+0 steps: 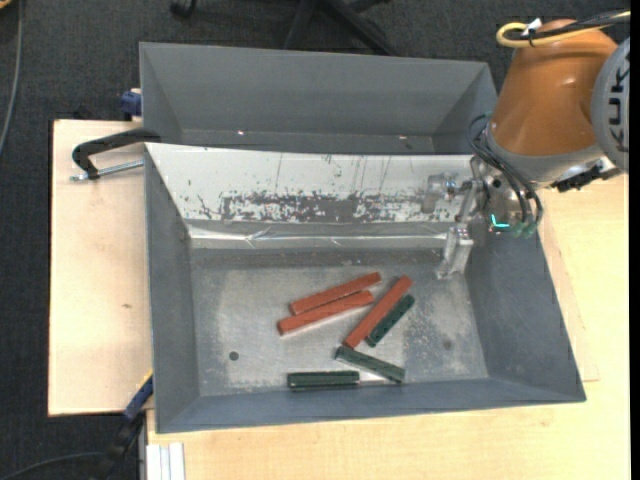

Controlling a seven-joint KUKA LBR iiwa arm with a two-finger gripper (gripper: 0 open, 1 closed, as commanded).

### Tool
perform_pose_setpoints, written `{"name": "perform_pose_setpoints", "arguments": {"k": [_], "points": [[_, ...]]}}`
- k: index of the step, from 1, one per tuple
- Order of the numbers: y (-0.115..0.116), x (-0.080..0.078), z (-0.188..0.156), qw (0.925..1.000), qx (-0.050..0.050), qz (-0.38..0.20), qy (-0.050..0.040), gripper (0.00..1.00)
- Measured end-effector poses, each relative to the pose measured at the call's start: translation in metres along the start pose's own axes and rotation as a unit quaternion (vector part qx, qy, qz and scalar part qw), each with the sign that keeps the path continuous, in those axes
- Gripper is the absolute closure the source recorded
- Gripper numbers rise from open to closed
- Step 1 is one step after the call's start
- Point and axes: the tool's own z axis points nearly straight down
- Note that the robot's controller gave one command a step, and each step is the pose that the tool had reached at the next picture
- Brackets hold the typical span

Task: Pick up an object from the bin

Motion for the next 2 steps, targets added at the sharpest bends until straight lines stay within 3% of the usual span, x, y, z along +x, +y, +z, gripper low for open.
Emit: {"name": "perform_pose_setpoints", "arguments": {"k": [1, 2], "points": [[0.000, -0.002, -0.005, 1.0000, 0.000, -0.001, -0.0045, 0.00], [0.043, 0.012, 0.059, 0.9989, 0.001, -0.046, -0.0055, 0.00]]}}
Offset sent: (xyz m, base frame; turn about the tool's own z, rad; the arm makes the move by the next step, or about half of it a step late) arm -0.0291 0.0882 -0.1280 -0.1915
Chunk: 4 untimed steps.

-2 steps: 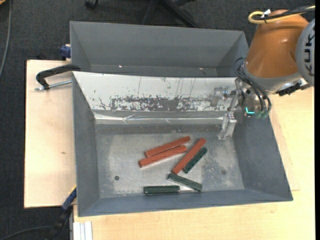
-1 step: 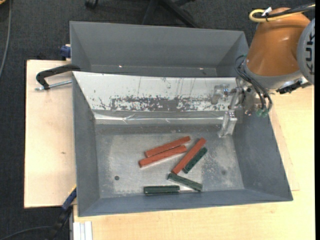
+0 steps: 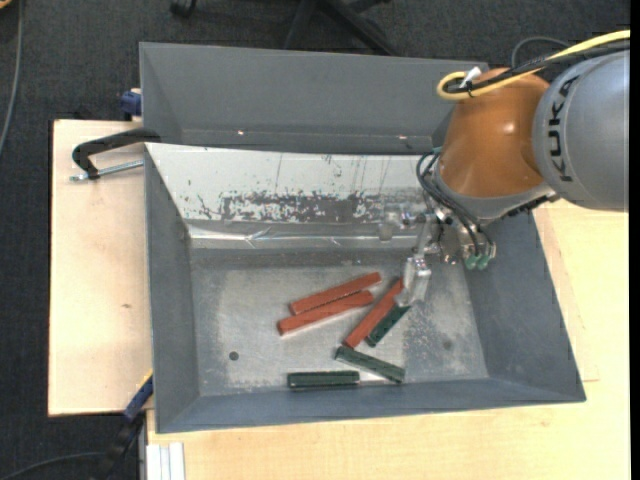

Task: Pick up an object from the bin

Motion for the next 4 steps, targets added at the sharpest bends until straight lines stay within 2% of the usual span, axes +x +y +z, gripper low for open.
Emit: {"name": "perform_pose_setpoints", "arguments": {"k": [1, 2, 3, 4], "points": [[0.071, -0.004, -0.007, 0.9999, -0.001, -0.015, -0.0002, 0.00], [0.067, -0.001, -0.006, 0.9947, -0.001, -0.103, 0.0006, 0.00], [0.062, 0.005, 0.053, 0.9839, 0.000, -0.179, -0.0011, 0.00], [0.064, 0.007, 0.066, 0.9798, 0.001, -0.200, -0.0053, 1.00]]}}
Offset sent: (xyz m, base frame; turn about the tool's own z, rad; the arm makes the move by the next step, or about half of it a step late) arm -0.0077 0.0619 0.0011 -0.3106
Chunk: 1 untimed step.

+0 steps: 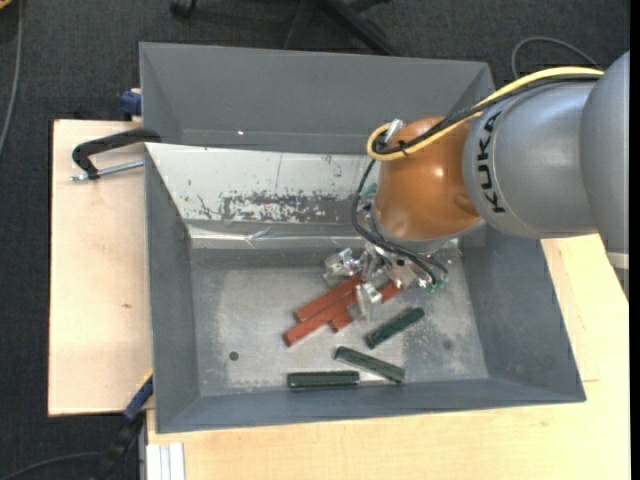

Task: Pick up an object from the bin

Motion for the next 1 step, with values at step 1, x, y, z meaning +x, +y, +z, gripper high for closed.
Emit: {"name": "perform_pose_setpoints", "arguments": {"k": [1], "points": [[0.0008, 0.0003, -0.0024, 1.0000, 0.000, -0.001, -0.0003, 1.00]]}}
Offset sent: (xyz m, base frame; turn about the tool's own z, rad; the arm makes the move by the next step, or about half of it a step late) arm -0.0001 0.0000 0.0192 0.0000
